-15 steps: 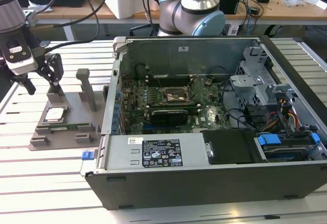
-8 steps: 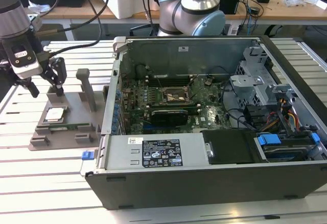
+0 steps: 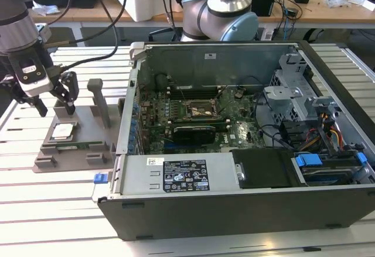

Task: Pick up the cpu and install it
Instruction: 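Pick up the cpu and move it towards the insertion slot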

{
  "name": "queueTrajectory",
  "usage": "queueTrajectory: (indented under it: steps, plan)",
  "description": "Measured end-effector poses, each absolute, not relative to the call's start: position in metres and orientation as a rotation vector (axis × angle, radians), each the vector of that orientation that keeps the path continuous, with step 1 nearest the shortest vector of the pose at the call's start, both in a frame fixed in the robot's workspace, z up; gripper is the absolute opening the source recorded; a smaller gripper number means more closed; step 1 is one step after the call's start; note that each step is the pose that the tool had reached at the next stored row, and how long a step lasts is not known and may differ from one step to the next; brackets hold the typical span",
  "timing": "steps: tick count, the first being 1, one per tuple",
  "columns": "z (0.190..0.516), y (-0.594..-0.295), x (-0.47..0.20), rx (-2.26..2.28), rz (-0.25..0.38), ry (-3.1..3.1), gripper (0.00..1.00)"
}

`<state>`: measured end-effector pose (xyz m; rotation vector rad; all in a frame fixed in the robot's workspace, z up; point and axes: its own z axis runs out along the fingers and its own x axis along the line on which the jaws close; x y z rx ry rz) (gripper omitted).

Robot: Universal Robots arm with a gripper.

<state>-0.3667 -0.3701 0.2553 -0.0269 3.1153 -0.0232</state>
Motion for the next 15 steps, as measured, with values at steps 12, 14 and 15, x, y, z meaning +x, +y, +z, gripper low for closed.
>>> queueTrajectory:
  steps: [12, 14, 15]
  plan:
    - [0.242, -0.37, -0.374, -0.033, -0.023, 3.115, 0.66]
    - [0.242, -0.37, -0.374, -0.033, -0.023, 3.115, 0.66]
    - [0.241, -0.37, -0.375, -0.032, -0.023, 3.115, 0.66]
